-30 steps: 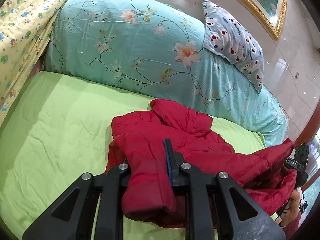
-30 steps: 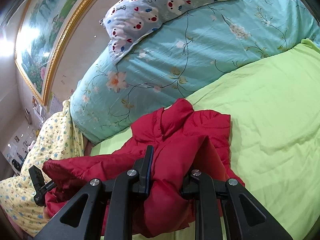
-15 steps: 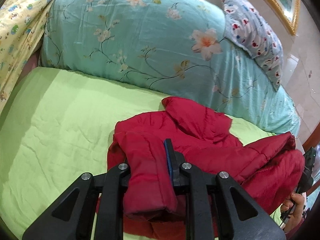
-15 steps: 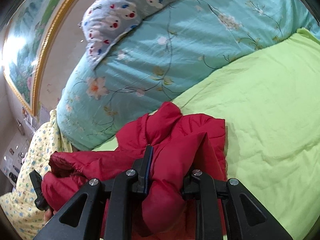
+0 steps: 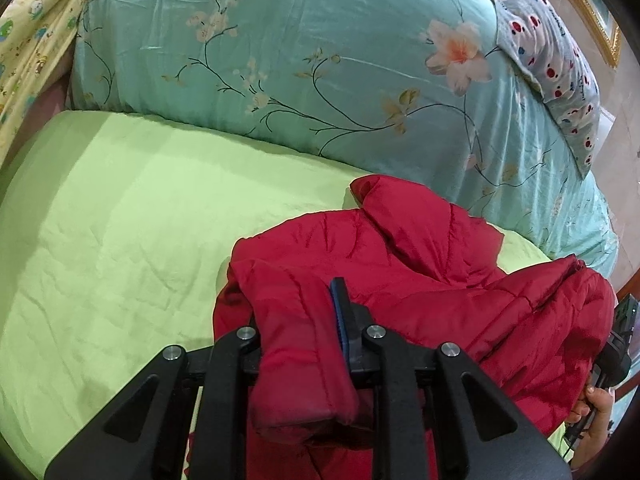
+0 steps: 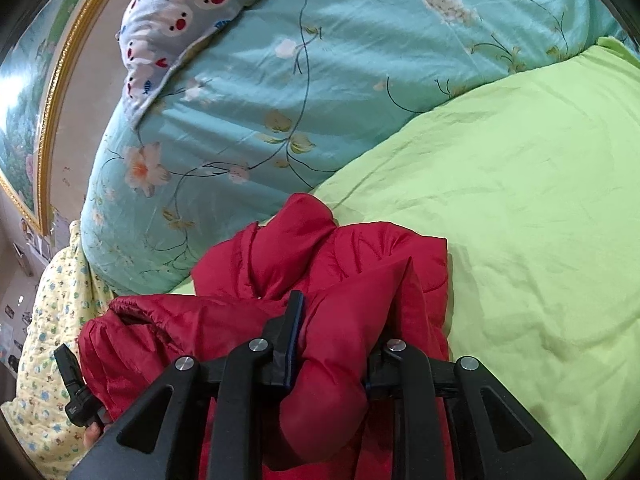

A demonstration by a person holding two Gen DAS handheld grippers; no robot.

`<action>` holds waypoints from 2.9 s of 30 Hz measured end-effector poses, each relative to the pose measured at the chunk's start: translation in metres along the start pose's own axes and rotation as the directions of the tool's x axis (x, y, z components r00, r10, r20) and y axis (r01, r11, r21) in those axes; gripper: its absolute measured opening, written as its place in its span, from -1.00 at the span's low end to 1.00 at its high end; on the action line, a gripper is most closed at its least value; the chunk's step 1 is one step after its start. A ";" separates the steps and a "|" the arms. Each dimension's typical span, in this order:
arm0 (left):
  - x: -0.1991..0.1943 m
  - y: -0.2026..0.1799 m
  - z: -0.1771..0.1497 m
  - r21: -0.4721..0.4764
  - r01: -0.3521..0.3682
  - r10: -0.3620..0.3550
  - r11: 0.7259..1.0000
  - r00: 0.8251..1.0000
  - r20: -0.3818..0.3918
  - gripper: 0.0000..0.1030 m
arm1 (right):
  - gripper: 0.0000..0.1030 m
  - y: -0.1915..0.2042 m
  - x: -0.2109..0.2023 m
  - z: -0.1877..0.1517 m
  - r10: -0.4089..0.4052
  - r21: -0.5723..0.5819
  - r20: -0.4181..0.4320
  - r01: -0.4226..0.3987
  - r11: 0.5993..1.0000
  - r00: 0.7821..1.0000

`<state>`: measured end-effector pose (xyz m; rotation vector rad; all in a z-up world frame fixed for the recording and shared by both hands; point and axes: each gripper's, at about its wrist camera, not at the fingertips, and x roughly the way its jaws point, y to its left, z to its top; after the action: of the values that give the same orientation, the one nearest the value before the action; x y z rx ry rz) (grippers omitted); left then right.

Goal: Fold large clothes
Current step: 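Lower the hem onto the coat and open the left gripper, then open the right gripper and release the folded hem onto the coat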

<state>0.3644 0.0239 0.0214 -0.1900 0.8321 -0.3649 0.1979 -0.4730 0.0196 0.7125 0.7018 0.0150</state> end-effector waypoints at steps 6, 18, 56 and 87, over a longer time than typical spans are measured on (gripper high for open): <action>0.021 0.002 0.004 -0.015 -0.006 0.005 1.000 1.000 -0.006 -0.62 | -0.58 -0.006 0.016 0.004 -0.012 0.010 -0.005 0.012 1.000 1.000; 0.049 0.006 0.009 -0.006 -0.023 0.023 1.000 1.000 -0.014 -0.60 | -0.56 -0.011 0.043 0.008 -0.027 0.007 0.004 0.027 1.000 1.000; -0.077 -0.043 -0.017 0.138 0.076 -0.107 0.988 0.968 0.227 -0.30 | -0.52 -0.011 0.099 0.016 -0.107 -0.028 0.001 0.107 0.994 0.994; 0.056 -0.086 -0.034 0.328 -0.156 0.160 0.932 0.987 0.016 -0.27 | 0.23 0.103 0.071 -0.040 -0.154 -0.509 -0.104 0.080 0.857 0.983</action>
<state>0.3521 -0.0781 -0.0129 0.1897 0.7789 -0.3474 0.2513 -0.3533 0.0189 0.1621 0.8340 0.1350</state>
